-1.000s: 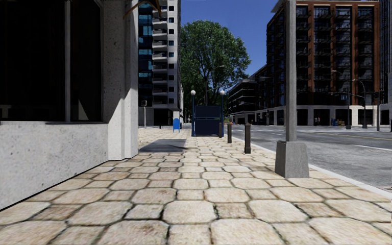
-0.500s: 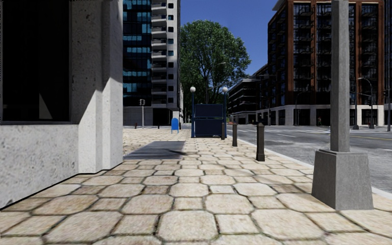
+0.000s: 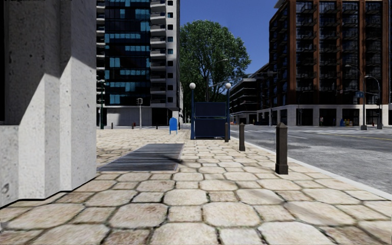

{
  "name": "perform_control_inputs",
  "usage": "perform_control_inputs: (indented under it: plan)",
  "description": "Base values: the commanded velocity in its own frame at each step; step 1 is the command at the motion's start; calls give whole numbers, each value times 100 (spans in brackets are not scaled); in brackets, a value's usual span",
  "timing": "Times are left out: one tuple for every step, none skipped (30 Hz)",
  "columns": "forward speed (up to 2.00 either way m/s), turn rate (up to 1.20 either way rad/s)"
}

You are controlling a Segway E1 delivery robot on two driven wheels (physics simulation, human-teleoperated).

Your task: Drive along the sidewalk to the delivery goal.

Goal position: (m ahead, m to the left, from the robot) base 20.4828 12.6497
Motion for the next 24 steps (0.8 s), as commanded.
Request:
perform_control_inputs:
  plan:
    - [200,0]
    - [200,0]
    - [200,0]
    - [200,0]
    - [200,0]
    - [200,0]
    - [200,0]
    - [200,0]
    - [200,0]
    - [200,0]
    - [200,0]
    - [200,0]
    - [200,0]
    - [200,0]
    - [200,0]
    - [200,0]
    - [200,0]
    - [200,0]
    - [200,0]
    - [200,0]
    - [200,0]
    - [200,0]
    - [200,0]
    - [200,0]
